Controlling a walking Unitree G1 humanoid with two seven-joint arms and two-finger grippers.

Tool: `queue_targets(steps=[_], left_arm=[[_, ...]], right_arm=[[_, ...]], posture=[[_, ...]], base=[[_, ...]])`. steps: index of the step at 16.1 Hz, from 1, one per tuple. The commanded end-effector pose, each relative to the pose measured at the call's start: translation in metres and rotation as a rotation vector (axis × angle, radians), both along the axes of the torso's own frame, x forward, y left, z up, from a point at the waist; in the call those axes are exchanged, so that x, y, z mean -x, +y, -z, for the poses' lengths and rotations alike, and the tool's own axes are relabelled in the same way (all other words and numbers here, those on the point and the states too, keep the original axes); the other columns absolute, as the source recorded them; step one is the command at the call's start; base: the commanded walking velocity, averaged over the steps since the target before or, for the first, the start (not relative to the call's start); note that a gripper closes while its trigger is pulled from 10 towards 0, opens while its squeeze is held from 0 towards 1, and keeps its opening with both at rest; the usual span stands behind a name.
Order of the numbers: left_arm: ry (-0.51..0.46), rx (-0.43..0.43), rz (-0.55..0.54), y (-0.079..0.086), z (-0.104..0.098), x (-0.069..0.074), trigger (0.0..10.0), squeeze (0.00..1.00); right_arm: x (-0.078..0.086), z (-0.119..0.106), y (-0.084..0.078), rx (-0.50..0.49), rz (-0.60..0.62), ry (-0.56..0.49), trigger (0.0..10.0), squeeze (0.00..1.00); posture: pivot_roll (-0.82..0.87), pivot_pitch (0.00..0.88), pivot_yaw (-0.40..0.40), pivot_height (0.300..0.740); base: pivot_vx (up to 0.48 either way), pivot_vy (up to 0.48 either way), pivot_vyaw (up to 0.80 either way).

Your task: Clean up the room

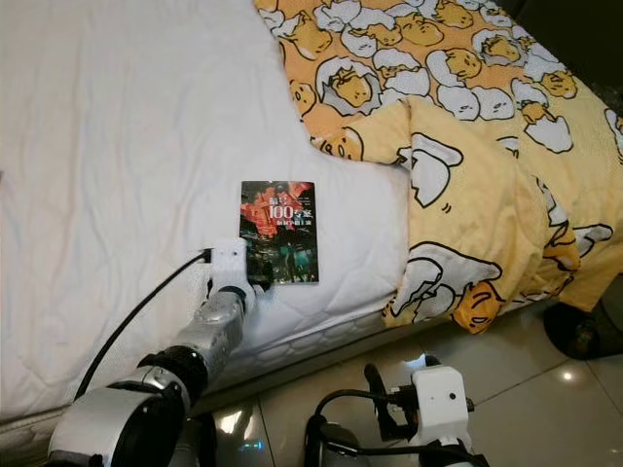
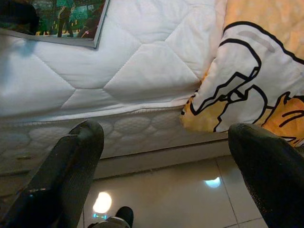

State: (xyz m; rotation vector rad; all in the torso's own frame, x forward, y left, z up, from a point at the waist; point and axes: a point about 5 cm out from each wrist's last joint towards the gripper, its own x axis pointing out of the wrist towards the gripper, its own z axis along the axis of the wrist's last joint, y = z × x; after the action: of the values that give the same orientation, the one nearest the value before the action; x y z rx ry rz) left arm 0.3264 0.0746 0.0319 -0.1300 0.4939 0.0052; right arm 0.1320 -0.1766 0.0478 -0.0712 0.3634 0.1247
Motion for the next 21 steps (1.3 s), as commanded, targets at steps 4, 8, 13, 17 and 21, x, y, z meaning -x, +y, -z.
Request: queue_targets(steps=[4, 8, 13, 17, 21], left_arm=[[0.165, 0.033, 0.074, -0.007, 0.025, 0.021, 0.0, 0.00], [0.225, 0.046, 0.109, -0.006, 0.031, 0.025, 0.0, 0.00], [0.220, 0.103, 0.190, -0.009, 0.029, 0.024, 0.0, 0.00], [0.193, 0.180, 0.230, -0.015, 0.023, 0.020, 0.0, 0.00], [0.110, 0.194, 0.307, -0.017, 0.010, 0.010, 0.0, 0.00]], right_arm=[[0.006, 0.004, -0.006, 0.021, 0.014, 0.039, 10.0, 0.00], [0.004, 0.006, -0.004, 0.016, 0.008, 0.048, 10.0, 0.00], [-0.007, 0.007, -0.002, 0.007, -0.017, 0.041, 10.0, 0.00], [-0.019, 0.008, -0.002, 0.005, -0.015, 0.026, 10.0, 0.00], [-0.040, 0.010, 0.003, -0.009, -0.013, -0.015, 10.0, 0.00]], posture=[[-0.18, 0.203, -0.073, 0.740], [-0.18, 0.200, -0.077, 0.740], [-0.17, 0.181, -0.098, 0.740], [-0.16, 0.154, -0.097, 0.740], [-0.13, 0.063, -0.068, 0.740]], base=[[0.000, 0.000, 0.00], [0.000, 0.000, 0.00], [0.000, 0.000, 0.00], [0.000, 0.000, 0.00], [0.000, 0.000, 0.00]])
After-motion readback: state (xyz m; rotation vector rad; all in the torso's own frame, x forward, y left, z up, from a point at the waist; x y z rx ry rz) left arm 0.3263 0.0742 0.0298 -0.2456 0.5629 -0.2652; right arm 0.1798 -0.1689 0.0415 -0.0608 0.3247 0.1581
